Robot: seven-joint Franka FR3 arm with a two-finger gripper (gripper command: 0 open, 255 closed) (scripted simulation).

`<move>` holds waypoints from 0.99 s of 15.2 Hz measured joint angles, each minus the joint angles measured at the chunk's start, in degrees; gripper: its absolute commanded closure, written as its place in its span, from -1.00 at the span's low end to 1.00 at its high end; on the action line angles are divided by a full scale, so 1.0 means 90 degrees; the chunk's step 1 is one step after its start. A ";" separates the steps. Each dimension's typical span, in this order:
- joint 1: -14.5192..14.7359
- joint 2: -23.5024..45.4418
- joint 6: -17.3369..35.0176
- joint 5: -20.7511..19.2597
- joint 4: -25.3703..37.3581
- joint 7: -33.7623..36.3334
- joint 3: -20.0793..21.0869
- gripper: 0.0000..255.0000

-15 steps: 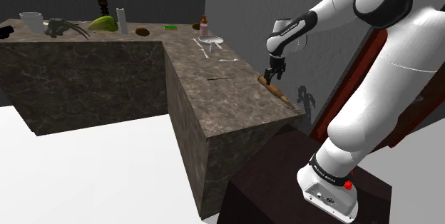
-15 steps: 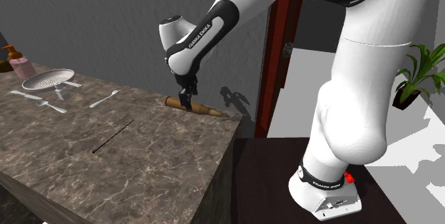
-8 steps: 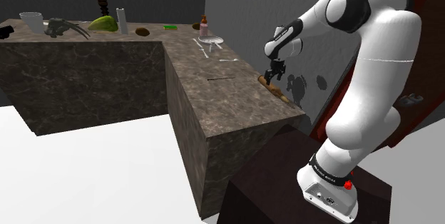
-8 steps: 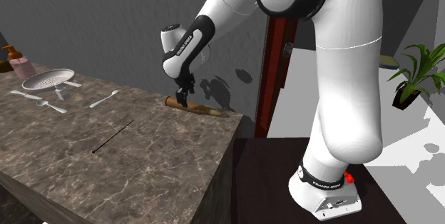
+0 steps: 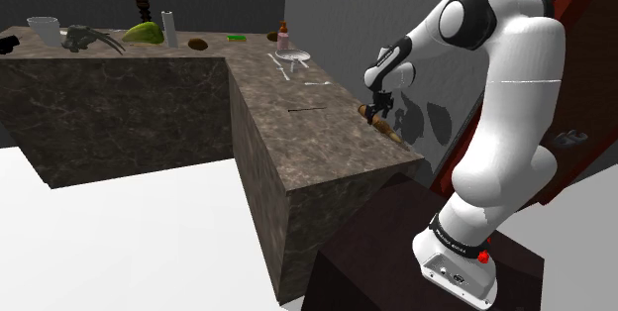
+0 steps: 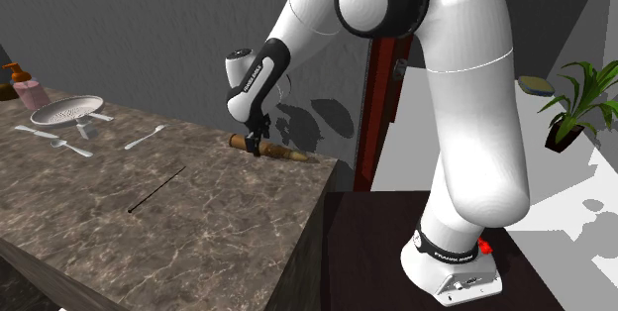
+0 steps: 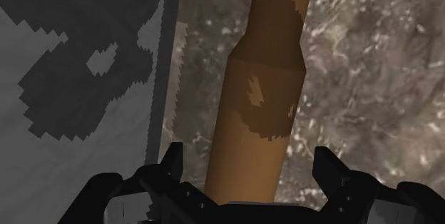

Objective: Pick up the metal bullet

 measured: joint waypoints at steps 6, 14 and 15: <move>-0.0023 0.0029 0.0062 0.0013 -0.0020 -0.0021 0.0000 1.00; -0.0002 -0.0090 -0.0079 -0.0019 -0.0005 -0.0017 -0.0020 1.00; 0.0010 -0.0158 -0.0145 -0.0037 -0.0006 -0.0013 -0.0031 1.00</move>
